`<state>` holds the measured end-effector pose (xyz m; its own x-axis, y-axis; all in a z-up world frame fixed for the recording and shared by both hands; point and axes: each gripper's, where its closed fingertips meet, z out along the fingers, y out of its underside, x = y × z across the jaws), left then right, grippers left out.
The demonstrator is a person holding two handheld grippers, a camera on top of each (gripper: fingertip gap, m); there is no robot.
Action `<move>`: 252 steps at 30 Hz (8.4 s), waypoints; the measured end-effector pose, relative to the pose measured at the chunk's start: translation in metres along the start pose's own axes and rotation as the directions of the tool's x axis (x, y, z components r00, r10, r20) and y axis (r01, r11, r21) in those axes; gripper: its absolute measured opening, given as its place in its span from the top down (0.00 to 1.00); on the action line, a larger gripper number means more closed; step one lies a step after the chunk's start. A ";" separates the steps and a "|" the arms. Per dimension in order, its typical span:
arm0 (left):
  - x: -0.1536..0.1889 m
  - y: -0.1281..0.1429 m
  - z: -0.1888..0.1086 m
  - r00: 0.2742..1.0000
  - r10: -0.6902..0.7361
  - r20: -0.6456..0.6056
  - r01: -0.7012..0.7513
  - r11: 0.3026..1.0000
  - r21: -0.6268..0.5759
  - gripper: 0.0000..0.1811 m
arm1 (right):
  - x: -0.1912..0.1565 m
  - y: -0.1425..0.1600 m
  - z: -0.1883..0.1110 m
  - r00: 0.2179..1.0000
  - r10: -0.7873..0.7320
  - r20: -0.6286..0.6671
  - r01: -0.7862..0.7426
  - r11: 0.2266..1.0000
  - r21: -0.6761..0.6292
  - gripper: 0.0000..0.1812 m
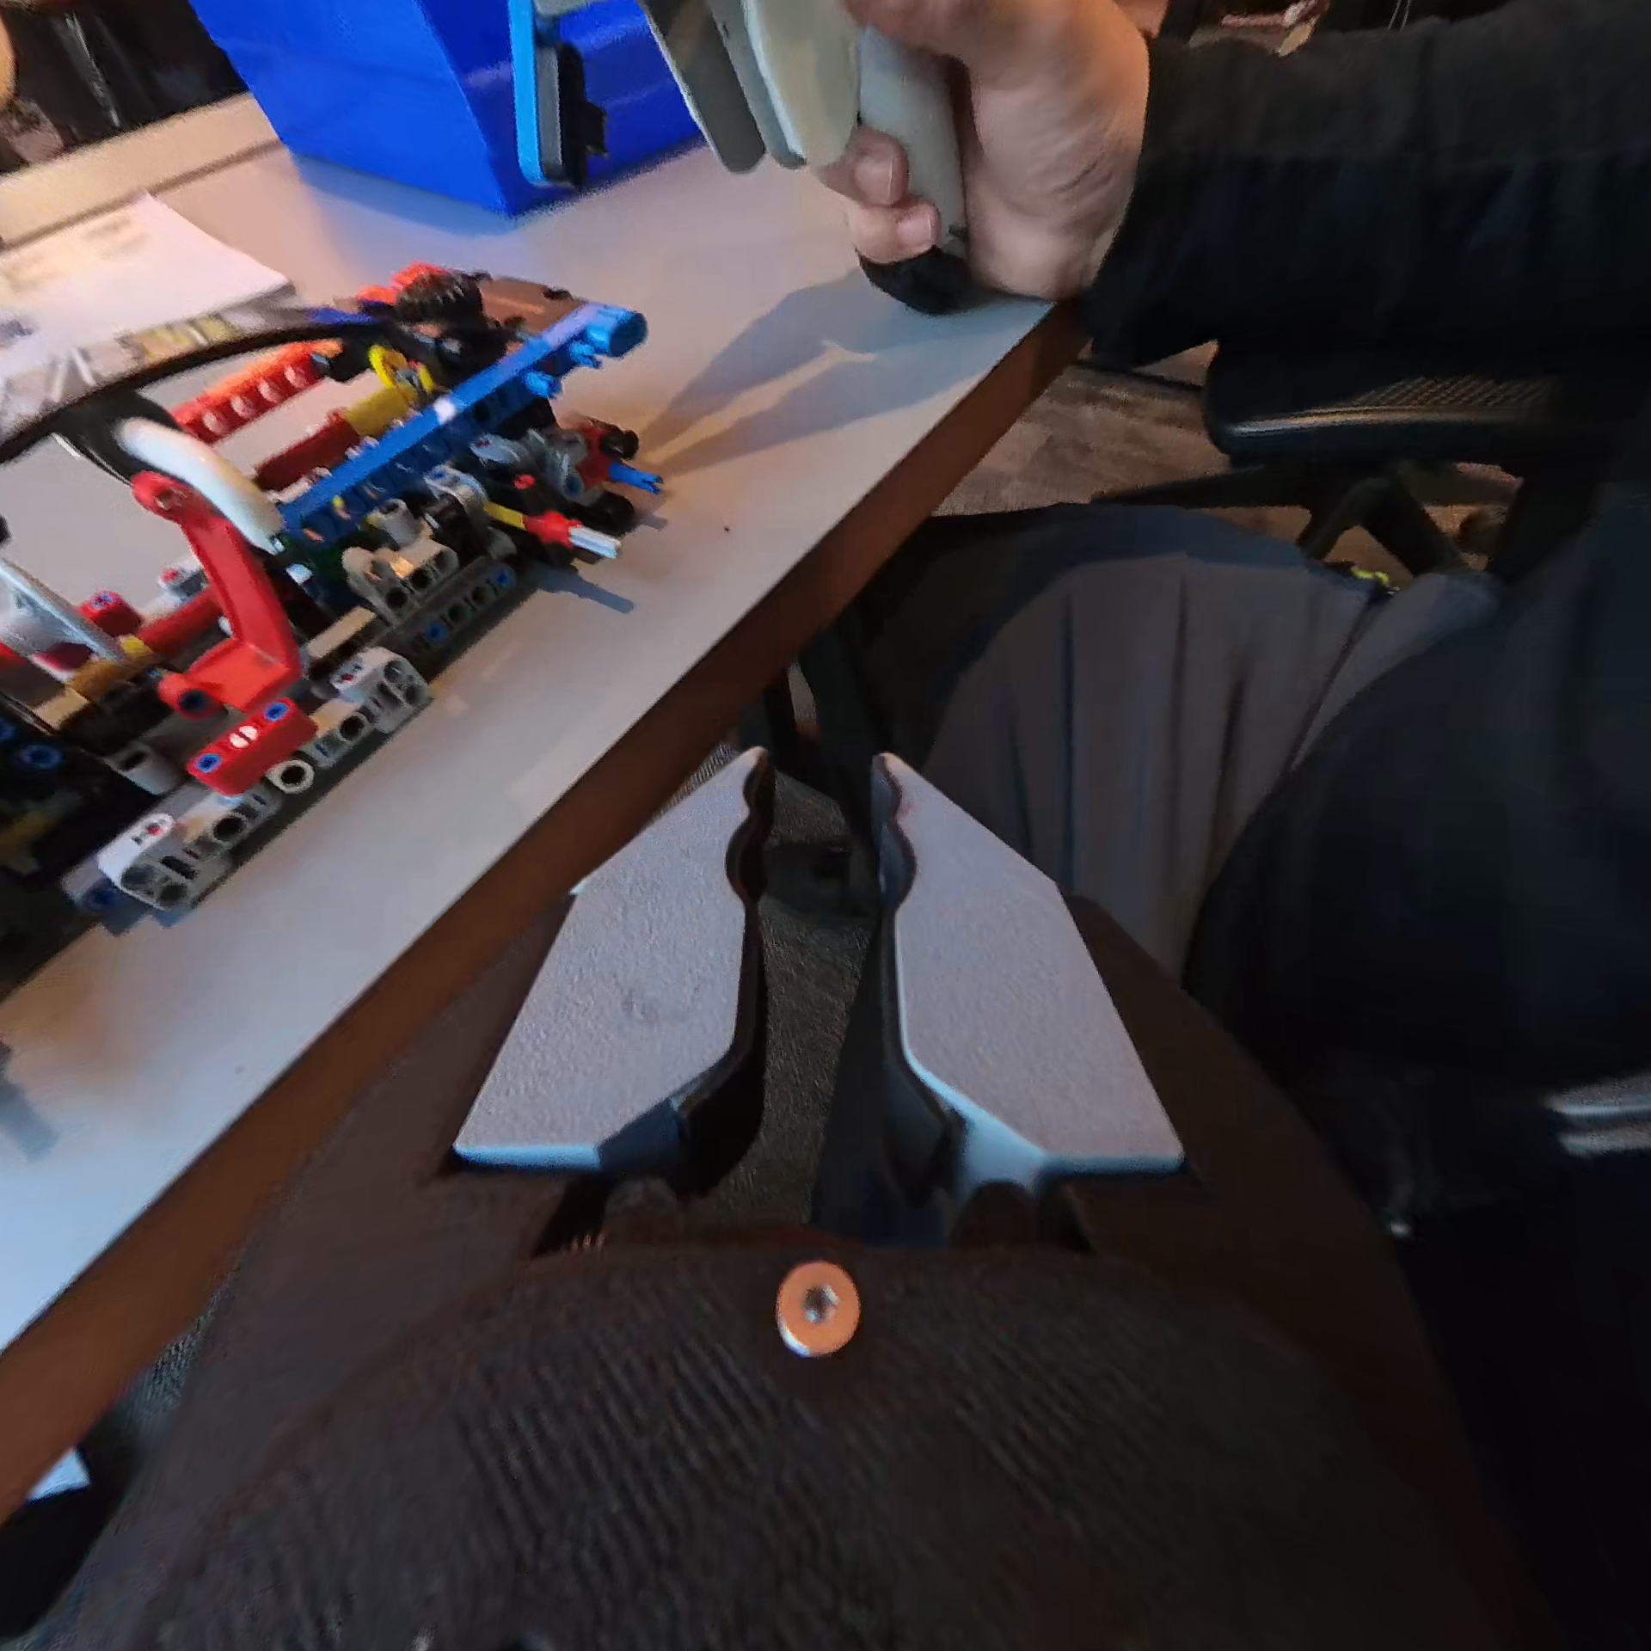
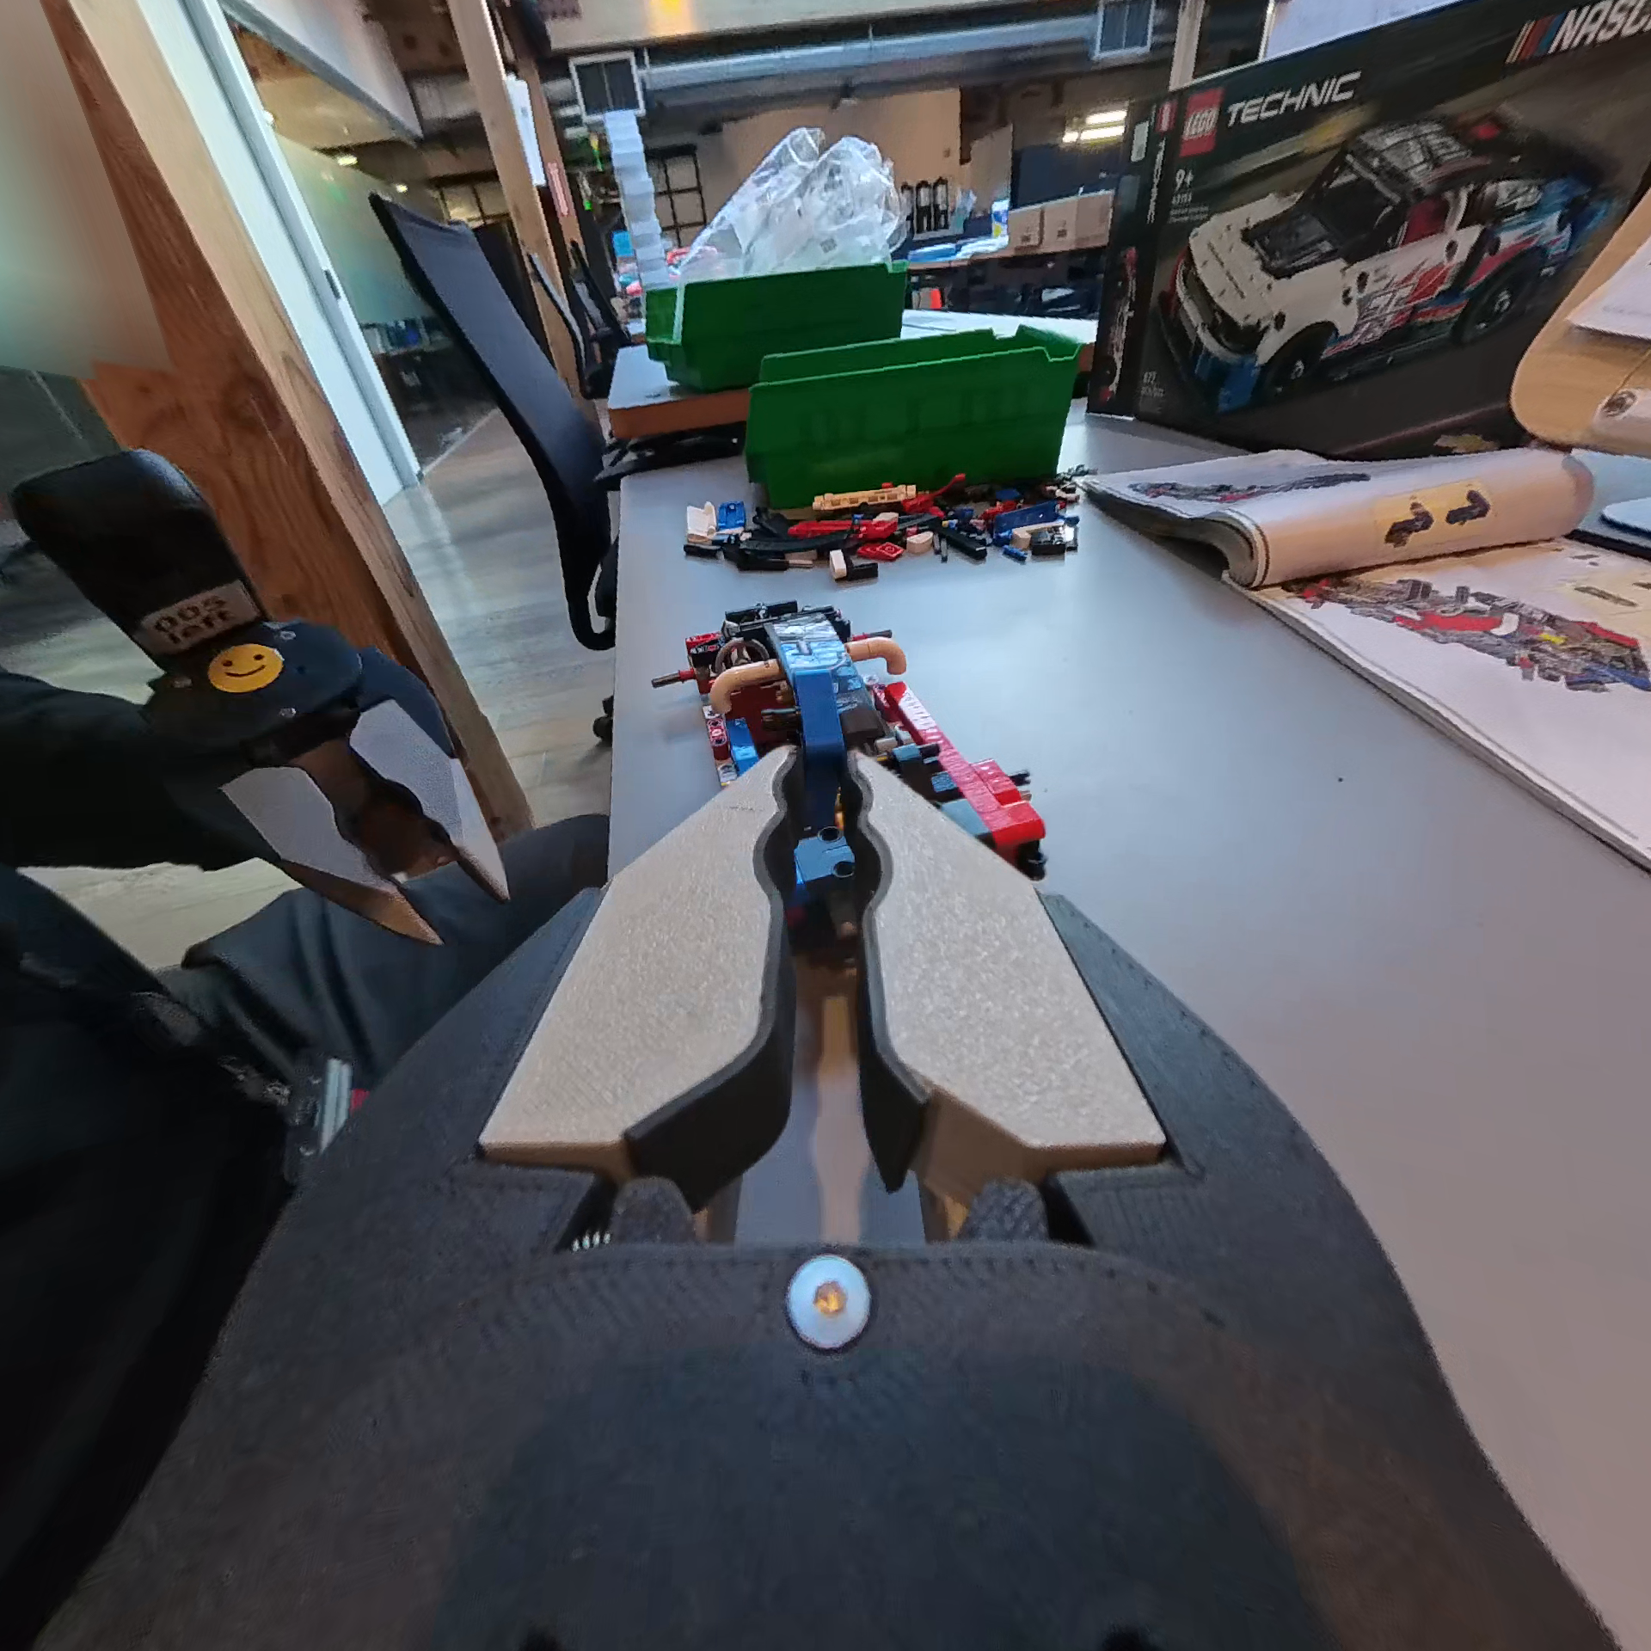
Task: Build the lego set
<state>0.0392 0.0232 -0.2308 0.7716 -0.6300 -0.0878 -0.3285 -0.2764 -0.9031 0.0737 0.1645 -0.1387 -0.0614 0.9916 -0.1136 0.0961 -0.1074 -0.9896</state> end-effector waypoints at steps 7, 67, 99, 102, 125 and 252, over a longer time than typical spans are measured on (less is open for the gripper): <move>-0.022 -0.045 0.005 0.990 -0.087 -0.114 0.109 0.971 0.212 0.89 | 0.004 -0.003 -0.004 1.000 0.004 -0.017 -0.003 1.000 0.022 0.98; -0.054 -0.066 0.065 0.963 0.115 -0.242 -0.146 0.982 -0.117 0.97 | 0.000 0.051 0.024 0.989 -0.141 -0.042 0.114 0.917 -0.382 0.64; -0.072 -0.063 0.071 0.977 -0.023 -0.213 -0.002 0.993 -0.119 0.97 | 0.013 0.049 0.055 0.906 -0.279 0.318 0.395 0.826 -0.401 0.59; -0.071 -0.063 0.072 0.977 -0.006 -0.212 -0.019 0.993 -0.113 0.97 | 0.012 0.048 0.055 0.885 -0.312 0.345 0.435 0.817 -0.379 0.59; -0.070 -0.065 0.075 0.980 0.059 -0.190 -0.081 0.991 -0.108 0.97 | 0.010 0.051 0.055 0.864 -0.336 0.375 0.456 0.838 -0.300 0.59; -0.187 -0.072 0.000 0.932 0.187 0.309 -0.039 0.902 -0.429 0.70 | 0.012 0.028 0.013 0.932 -0.217 0.290 0.312 0.887 -0.340 0.98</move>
<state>-0.0814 0.1606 -0.1496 0.8265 -0.4145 -0.3808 -0.5600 -0.5364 -0.6314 0.0629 0.1724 -0.1690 -0.3666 0.9267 0.0827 0.4039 0.2386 -0.8831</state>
